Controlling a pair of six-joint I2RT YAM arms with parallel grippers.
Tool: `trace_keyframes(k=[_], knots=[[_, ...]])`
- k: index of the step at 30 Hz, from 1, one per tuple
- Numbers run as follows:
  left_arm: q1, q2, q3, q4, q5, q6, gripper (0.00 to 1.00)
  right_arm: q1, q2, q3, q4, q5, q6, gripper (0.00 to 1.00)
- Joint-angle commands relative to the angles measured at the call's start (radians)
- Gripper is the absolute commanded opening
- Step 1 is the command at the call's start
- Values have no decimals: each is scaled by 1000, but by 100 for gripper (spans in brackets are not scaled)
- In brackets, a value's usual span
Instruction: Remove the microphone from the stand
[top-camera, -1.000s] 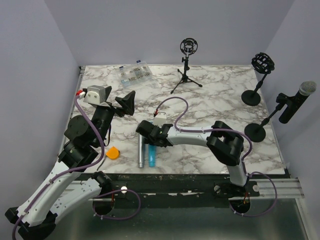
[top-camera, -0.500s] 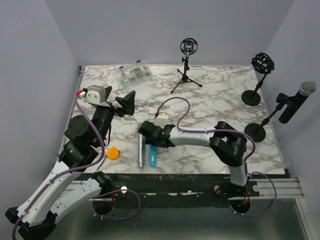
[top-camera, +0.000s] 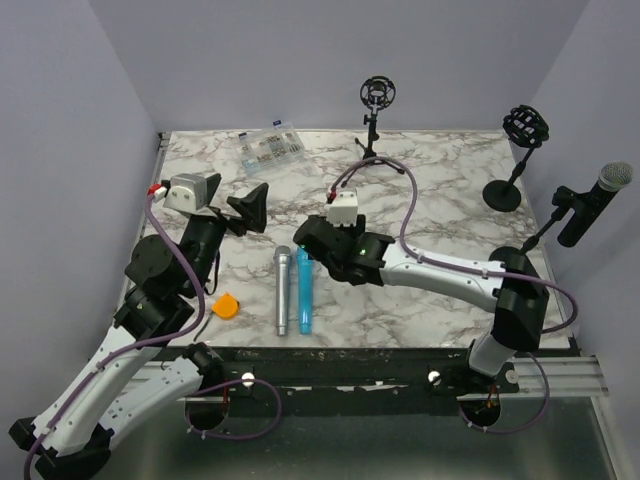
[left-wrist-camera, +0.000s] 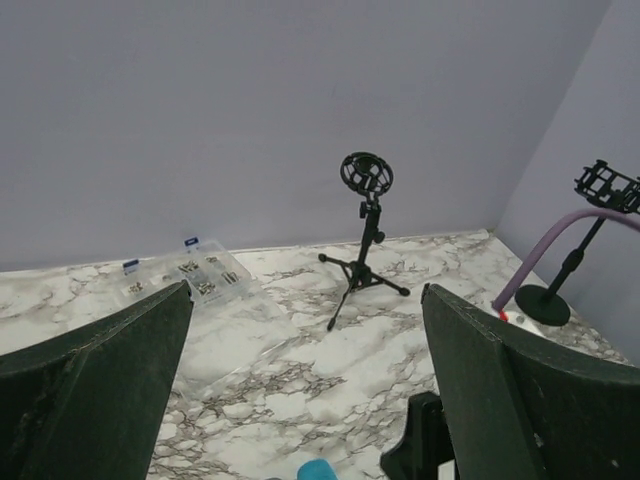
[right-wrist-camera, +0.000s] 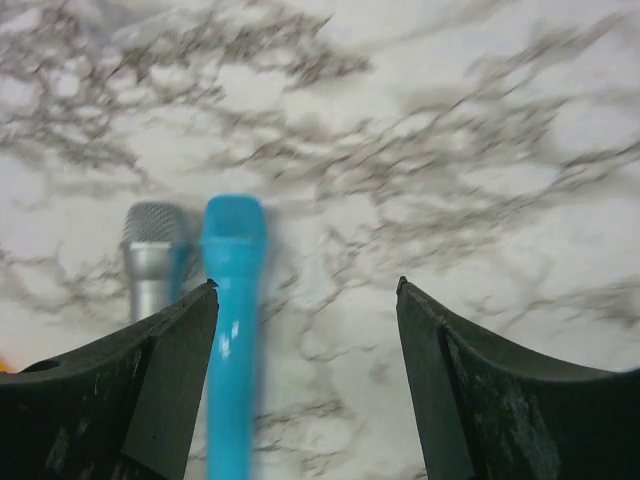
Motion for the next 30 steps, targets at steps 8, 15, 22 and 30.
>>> trace_keyframes(k=[8, 15, 22, 30], knots=[[1, -53, -24, 45, 0, 18, 96, -386, -218, 60, 170, 375, -749, 76], [1, -6, -13, 29, 28, -4, 96, -587, -250, 166, 251, 224, -788, 84], [1, 15, -3, 26, 47, -2, 96, -768, -165, 412, 134, 71, -759, 74], [0, 40, 11, -4, 117, -47, 96, -1008, -4, 742, -71, -88, -713, 63]])
